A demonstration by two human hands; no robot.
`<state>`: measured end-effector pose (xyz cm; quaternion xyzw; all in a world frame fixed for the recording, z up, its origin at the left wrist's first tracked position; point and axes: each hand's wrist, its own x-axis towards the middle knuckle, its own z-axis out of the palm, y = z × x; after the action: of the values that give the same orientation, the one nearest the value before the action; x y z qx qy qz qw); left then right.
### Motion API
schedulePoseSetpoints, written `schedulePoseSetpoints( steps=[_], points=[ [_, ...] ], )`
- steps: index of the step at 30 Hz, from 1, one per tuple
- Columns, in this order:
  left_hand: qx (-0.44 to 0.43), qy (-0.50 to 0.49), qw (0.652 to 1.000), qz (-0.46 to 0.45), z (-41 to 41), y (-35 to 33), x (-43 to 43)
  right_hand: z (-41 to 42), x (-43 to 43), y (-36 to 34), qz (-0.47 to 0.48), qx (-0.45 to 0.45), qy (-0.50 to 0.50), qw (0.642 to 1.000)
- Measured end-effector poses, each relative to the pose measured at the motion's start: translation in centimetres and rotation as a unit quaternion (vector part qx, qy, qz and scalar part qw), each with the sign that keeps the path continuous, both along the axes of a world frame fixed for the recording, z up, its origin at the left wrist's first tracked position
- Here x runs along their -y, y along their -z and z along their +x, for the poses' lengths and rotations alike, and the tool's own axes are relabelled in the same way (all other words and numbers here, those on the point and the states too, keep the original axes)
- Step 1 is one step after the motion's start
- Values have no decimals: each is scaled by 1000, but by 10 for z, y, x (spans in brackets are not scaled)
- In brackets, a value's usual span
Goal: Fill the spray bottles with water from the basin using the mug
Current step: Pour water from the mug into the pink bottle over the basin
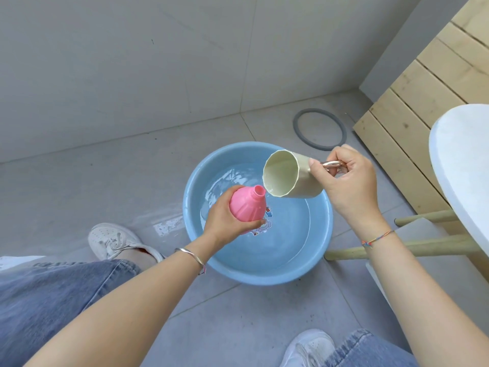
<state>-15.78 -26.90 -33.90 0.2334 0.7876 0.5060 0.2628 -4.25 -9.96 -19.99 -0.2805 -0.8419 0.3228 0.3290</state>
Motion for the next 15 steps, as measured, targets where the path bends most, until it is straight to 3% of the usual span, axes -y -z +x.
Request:
schedulePoseSetpoints(
  steps=[15],
  points=[
    [-6, -1, 1000, -11, 2, 3, 1, -1, 2, -10, 95, 17, -14, 995]
  ],
)
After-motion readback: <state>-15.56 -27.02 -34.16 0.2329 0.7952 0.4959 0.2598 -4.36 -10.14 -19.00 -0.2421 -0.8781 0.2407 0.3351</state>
